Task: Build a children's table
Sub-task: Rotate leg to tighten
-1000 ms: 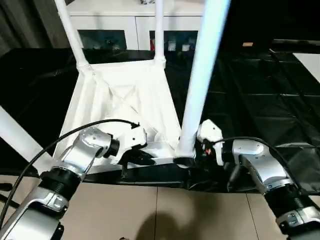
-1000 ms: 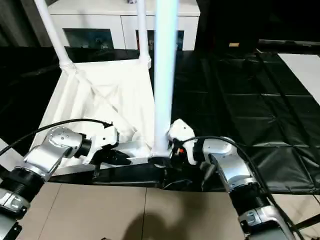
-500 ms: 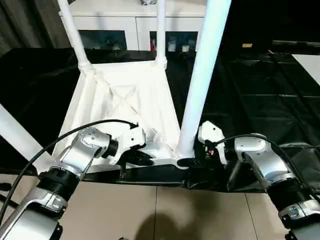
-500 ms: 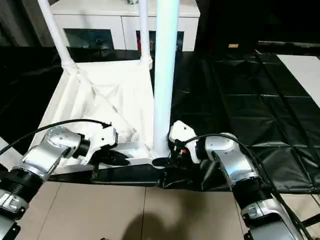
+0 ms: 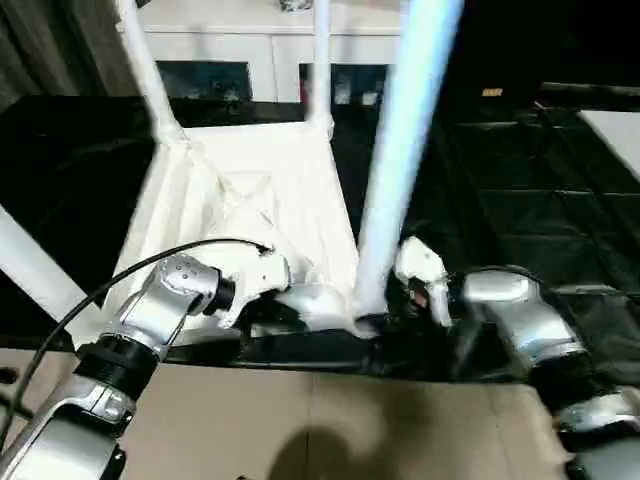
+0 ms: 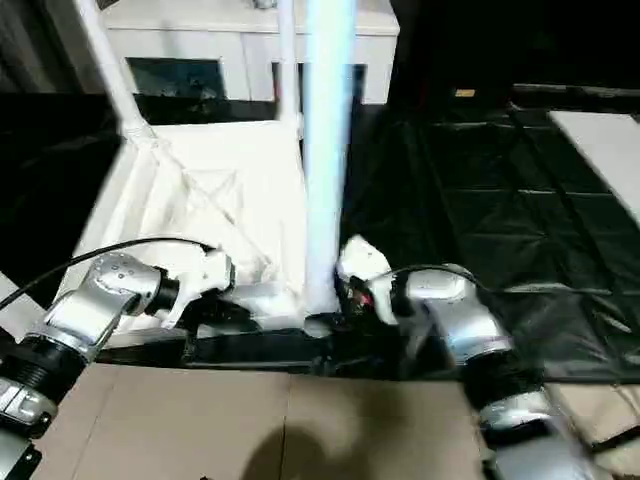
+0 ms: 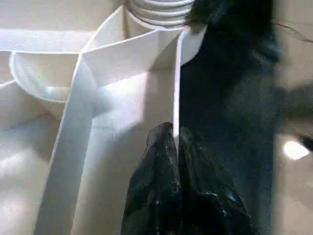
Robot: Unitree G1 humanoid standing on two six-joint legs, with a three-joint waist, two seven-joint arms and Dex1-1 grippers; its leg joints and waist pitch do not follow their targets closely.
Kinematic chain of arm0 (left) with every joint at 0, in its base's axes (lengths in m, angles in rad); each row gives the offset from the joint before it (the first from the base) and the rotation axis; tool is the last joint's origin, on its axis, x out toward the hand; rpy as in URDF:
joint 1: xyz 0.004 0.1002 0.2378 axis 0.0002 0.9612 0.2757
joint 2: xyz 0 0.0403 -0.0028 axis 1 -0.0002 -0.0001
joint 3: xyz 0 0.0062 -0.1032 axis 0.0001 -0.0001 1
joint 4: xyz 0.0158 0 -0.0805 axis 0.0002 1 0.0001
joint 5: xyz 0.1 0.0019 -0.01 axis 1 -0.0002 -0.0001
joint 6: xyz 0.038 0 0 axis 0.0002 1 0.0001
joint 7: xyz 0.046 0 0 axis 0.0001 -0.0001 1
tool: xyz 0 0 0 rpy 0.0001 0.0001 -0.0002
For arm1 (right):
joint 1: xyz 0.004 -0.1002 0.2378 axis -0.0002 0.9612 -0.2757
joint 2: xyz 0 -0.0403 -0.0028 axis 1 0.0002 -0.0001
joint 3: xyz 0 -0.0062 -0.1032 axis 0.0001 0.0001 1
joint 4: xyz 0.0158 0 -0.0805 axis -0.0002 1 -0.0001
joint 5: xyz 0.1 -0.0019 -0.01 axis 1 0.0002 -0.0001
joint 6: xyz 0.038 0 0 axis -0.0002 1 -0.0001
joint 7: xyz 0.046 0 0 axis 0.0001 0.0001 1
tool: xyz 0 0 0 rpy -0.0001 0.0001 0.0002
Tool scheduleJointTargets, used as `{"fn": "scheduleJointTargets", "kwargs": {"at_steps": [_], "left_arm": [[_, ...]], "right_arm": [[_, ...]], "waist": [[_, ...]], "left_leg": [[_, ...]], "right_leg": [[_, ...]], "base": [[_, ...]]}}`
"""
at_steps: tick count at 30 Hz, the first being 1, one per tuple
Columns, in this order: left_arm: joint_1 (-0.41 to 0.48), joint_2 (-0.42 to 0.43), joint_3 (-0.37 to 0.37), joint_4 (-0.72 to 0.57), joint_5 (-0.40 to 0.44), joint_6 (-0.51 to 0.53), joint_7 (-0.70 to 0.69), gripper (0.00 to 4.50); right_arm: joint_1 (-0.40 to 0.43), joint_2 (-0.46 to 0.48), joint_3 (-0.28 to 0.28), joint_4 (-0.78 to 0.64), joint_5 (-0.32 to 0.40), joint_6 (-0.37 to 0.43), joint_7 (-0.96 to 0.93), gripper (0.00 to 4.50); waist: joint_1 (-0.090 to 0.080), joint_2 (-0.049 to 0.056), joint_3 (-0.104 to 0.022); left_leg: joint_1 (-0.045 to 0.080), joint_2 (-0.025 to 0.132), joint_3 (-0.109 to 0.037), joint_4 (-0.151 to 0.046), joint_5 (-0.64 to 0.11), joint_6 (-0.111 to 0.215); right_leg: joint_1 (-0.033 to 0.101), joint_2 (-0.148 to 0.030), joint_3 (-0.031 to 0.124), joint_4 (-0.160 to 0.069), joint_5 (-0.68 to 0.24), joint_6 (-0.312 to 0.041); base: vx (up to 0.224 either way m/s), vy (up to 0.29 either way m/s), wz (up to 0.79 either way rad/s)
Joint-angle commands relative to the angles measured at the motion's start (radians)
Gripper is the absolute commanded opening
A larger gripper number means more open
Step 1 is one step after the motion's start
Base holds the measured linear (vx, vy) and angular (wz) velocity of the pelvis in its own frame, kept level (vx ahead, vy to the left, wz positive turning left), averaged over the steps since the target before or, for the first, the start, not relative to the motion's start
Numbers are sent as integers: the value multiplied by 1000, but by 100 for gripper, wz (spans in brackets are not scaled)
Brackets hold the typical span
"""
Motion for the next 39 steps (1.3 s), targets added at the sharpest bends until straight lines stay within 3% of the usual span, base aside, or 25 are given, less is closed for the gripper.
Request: {"fn": "scheduleJointTargets", "kwargs": {"at_steps": [1, 3, 5, 6, 8, 10, 11, 13, 14, 16, 17, 18, 19, 22, 24, 26, 30, 31, 32, 35, 36, 37, 39], "left_arm": [[-5, -54, -12, 36, 10, 34, 84, 0], [-21, -98, -3, 76, 23, 66, 167, 0], [-36, -132, 9, 109, 24, 90, 225, 0], [-51, -161, 26, 137, 19, 112, 272, 0], [-90, -215, 53, 215, 26, 132, 379, 0], [-116, -244, 65, 271, 42, 126, 452, 0], [-132, -256, 68, 308, 52, 118, 492, 0], [-142, -259, 68, 329, 58, 111, 509, 0], [-144, -256, 65, 334, 62, 107, 509, 0], [-143, -247, 57, 333, 69, 101, 495, 0], [-143, -243, 54, 332, 71, 100, 486, 0], [-143, -241, 53, 331, 72, 100, 481, 0], [-139, -234, 47, 320, 76, 100, 465, 0], [-142, -228, 42, 325, 81, 86, 443, 0], [-125, -201, 28, 293, 78, 71, 368, 0], [-110, -176, 3, 260, 88, 53, 320, 0], [-42, -62, -56, 67, 54, 44, 87, 0], [-33, -46, -62, 42, 46, 46, 53, 0], [-19, -18, -72, 1, 26, 35, -11, 0], [4, 34, -83, -82, -13, 45, -118, 0], [4, 41, -84, -94, -18, 51, -132, 0], [4, 49, -82, -109, -24, 53, -148, 0], [5, 52, -80, -117, -28, 60, -155, 0]], "right_arm": [[-8, 55, -35, -26, 22, 9, -113, 270], [18, 115, -52, -62, 28, 47, -205, 270], [33, 153, -59, -86, 25, 71, -267, 270], [39, 181, -63, -98, 15, 94, -320, 269], [28, 227, -62, -85, -46, 150, -467, 269], [11, 259, -64, -60, -88, 195, -578, 269], [-11, 272, -56, -30, -124, 200, -651, 269], [-34, 274, -50, -2, -150, 185, -698, 269], [-45, 280, -63, 14, -140, 184, -709, 269], [-48, 289, -76, 11, -102, 166, -657, 269], [-43, 290, -73, -2, -88, 154, -619, 325], [-38, 290, -69, -15, -82, 148, -595, 338], [-25, 286, -73, -37, -64, 145, -560, 338], [-13, 283, -85, -66, -51, 165, -545, 359], [-13, 234, -80, -67, -47, 132, -474, 383], [-11, 203, -76, -72, -38, 121, -422, 394], [18, 74, -76, -157, 46, 132, -150, 394], [25, 55, -67, -166, 46, 123, -117, 394], [35, 25, -53, -176, 43, 107, -64, 394], [51, -30, -37, -199, 58, 109, 45, 394], [51, -39, -38, -205, 69, 120, 67, 394], [49, -56, -32, -207, 85, 132, 109, 394], [48, -67, -25, -207, 90, 132, 135, 394]], "waist": [[-2, -11, -62], [-10, 0, -62], [-13, -7, -61], [-12, -2, -62], [-16, -3, -56], [-16, -2, -57], [-19, 2, -55], [-22, 4, -56], [-25, 3, -59], [-24, 6, -57], [-24, 5, -60], [-24, 5, -60], [-20, -3, -61], [-25, 0, -59], [-29, -4, -60], [-40, -1, -58], [-43, -2, -61], [-38, -5, -65], [-34, 2, -64], [-20, 4, -71], [-15, -1, -71], [1, -1, -76], [8, 1, -77]], "left_leg": [[8, 1, 7, -72, -320, 22], [13, -2, 6, -73, -354, 12], [7, -5, 5, -75, -355, 9], [9, -4, 3, -75, -361, 8], [16, -9, 6, -74, -390, -1], [16, -11, 0, -76, -417, -8], [19, -12, -3, -78, -436, -9], [18, -13, -7, -79, -449, -12], [14, -14, -8, -81, -443, -7], [13, -12, -8, -83, -453, 3], [13, -10, -8, -83, -455, 10], [13, -10, -8, -83, -455, 10], [10, -8, -7, -85, -439, 17], [1, -8, -8, -89, -425, 19], [4, -9, -7, -87, -443, 23], [0, -6, -11, -88, -453, 27], [2, 0, -7, -85, -427, 41], [4, 4, -4, -81, -390, 50], [8, 4, 1, -79, -373, 58], [18, 9, 9, -71, -313, 67], [20, 9, 12, -69, -288, 74], [14, 9, 13, -63, -200, 97], [11, 8, 12, -61, -157, 108]], "right_leg": [[50, -3, 16, -64, -318, -205], [42, -2, 18, -71, -355, -182], [44, 1, 17, -74, -363, -170], [44, 0, 16, -74, -372, -167], [31, 4, 16, -86, -433, -148], [34, 1, 10, -93, -503, -117], [30, 1, 7, -102, -541, -95], [31, 0, 3, -105, -553, -83], [36, 0, 1, -107, -539, -79], [33, 0, 0, -110, -527, -81], [36, 1, 1, -107, -494, -90], [36, 1, 1, -107, -494, -90], [38, 1, 3, -100, -447, -107], [45, 1, 3, -96, -427, -110], [44, 0, 2, -99, -451, -106], [47, -3, 0, -99, -461, -111], [43, -5, 7, -92, -387, -157], [47, -4, 12, -81, -306, -188], [41, -2, 14, -78, -265, -216], [41, 1, 18, -62, -159, -265], [39, 3, 19, -60, -128, -273], [48, 4, 17, -43, -34, -293], [51, 5, 15, -37, 5, -299]], "base": [[0, 0, 0], [0, 0, 0], [0, 0, 0], [0, 0, 0], [0, 0, 0], [0, 0, 0], [0, 0, 0], [0, 0, 0], [0, 0, 0], [0, 0, 0], [0, 0, 0], [0, 0, 0], [0, 0, 0], [0, 0, 0], [0, 0, 0], [0, 0, 0], [0, 0, 0], [55, -15, 6], [62, -20, 12], [63, -19, 13], [65, -16, 14], [60, -6, 9], [53, 9, 1]]}}
